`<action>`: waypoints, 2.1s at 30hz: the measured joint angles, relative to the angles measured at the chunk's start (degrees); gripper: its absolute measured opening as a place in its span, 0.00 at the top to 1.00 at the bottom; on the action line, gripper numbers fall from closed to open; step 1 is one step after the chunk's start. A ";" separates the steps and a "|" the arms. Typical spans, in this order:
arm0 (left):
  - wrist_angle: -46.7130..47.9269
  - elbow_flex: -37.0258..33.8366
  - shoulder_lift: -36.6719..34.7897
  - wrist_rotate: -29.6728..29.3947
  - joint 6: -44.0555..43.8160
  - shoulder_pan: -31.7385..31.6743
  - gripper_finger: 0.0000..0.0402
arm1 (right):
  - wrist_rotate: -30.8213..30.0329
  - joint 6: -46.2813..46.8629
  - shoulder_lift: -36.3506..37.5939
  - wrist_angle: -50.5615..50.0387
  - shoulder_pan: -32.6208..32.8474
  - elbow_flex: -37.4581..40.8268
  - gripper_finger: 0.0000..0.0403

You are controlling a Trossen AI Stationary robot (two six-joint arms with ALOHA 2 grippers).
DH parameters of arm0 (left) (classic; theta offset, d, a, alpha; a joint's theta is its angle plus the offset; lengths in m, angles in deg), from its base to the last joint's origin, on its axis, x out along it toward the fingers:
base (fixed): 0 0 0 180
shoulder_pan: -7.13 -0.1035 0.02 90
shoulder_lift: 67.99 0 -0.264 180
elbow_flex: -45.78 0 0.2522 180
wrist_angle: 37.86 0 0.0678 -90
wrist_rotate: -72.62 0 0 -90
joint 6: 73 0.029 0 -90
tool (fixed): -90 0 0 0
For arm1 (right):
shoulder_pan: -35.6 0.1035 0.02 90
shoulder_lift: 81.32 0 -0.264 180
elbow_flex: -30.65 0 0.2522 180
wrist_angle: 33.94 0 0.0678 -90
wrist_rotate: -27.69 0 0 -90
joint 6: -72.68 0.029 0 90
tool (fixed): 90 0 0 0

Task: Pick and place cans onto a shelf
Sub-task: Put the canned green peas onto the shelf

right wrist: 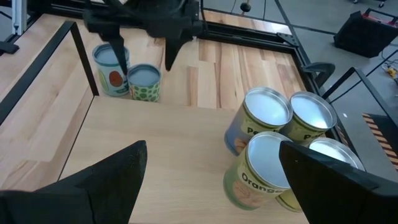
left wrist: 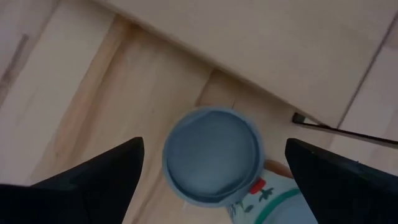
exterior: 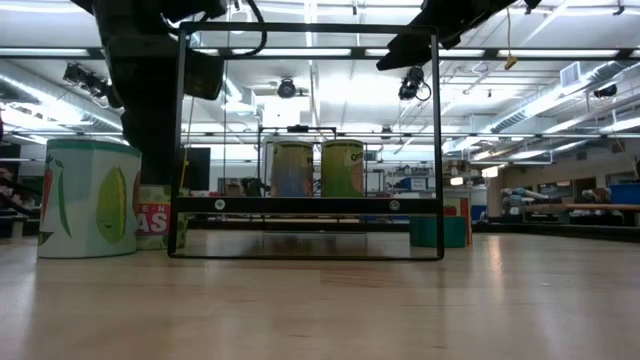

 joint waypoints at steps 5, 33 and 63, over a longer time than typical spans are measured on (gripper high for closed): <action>-0.03 -0.02 2.22 -0.01 -1.96 -0.02 0.02 | 0.00 -0.07 0.00 0.08 0.00 0.00 0.07; 0.99 0.00 5.17 0.29 -0.51 -0.02 0.07 | 0.02 -0.13 0.00 0.17 0.00 -0.02 0.07; 6.61 3.90 4.67 1.18 6.50 -4.37 0.26 | 0.00 -0.09 0.00 0.10 0.00 -0.02 0.07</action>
